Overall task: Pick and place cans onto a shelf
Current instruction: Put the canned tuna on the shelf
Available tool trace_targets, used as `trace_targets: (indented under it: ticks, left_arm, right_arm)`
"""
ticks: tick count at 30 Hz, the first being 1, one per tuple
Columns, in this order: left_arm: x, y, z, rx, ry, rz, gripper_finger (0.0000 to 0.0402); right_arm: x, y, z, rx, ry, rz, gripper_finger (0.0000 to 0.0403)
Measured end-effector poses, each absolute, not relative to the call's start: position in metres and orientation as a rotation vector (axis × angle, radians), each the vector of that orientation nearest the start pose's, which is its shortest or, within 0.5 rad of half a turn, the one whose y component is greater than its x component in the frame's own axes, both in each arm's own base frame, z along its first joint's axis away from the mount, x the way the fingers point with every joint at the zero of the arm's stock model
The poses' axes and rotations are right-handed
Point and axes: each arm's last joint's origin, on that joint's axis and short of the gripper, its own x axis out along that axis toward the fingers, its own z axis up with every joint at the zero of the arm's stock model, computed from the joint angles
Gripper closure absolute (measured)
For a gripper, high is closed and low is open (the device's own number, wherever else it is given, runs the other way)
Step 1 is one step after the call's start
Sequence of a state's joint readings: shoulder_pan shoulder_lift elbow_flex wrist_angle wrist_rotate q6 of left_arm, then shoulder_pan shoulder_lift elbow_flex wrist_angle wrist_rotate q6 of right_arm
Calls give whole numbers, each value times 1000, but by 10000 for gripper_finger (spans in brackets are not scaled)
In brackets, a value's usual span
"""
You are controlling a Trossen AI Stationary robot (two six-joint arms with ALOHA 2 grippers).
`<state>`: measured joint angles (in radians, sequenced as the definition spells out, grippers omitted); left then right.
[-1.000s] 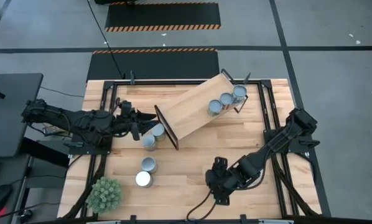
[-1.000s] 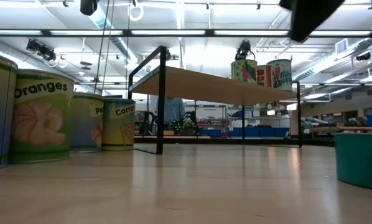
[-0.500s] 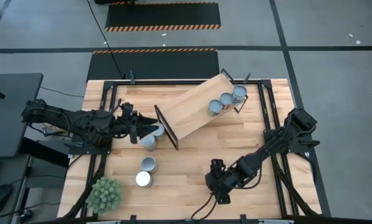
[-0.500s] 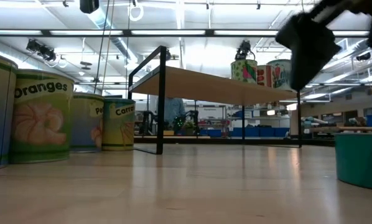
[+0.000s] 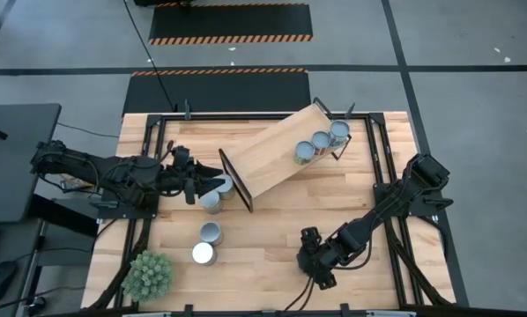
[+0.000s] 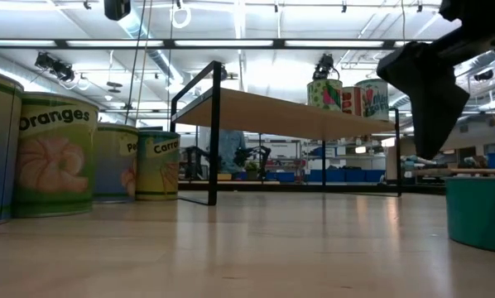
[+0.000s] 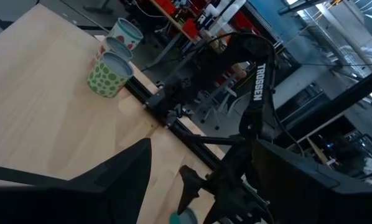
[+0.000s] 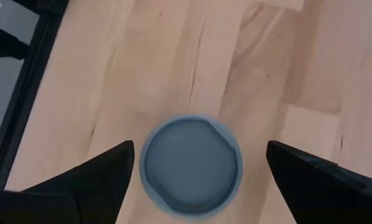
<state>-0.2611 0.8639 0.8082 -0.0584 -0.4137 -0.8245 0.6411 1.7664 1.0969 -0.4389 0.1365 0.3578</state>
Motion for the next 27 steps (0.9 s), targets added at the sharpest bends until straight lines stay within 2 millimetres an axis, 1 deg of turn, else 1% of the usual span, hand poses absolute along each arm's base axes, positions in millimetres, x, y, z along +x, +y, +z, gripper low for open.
trace_targets:
  ticks: [7, 14, 20, 27]
  left_arm:
    - [187, -38, 338, -778, 54, 194, 115]
    - [186, -38, 337, -774, 62, 198, 115]
    - [186, -38, 337, -772, 67, 200, 115]
    - [186, -38, 336, -770, 72, 202, 115]
  right_arm:
    - [277, 201, 160, -120, 1033, 297, 29]
    - [273, 199, 153, -127, 1045, 294, 29]
    - [268, 197, 145, -104, 1052, 334, 29]
    - [268, 195, 143, -115, 1053, 316, 33]
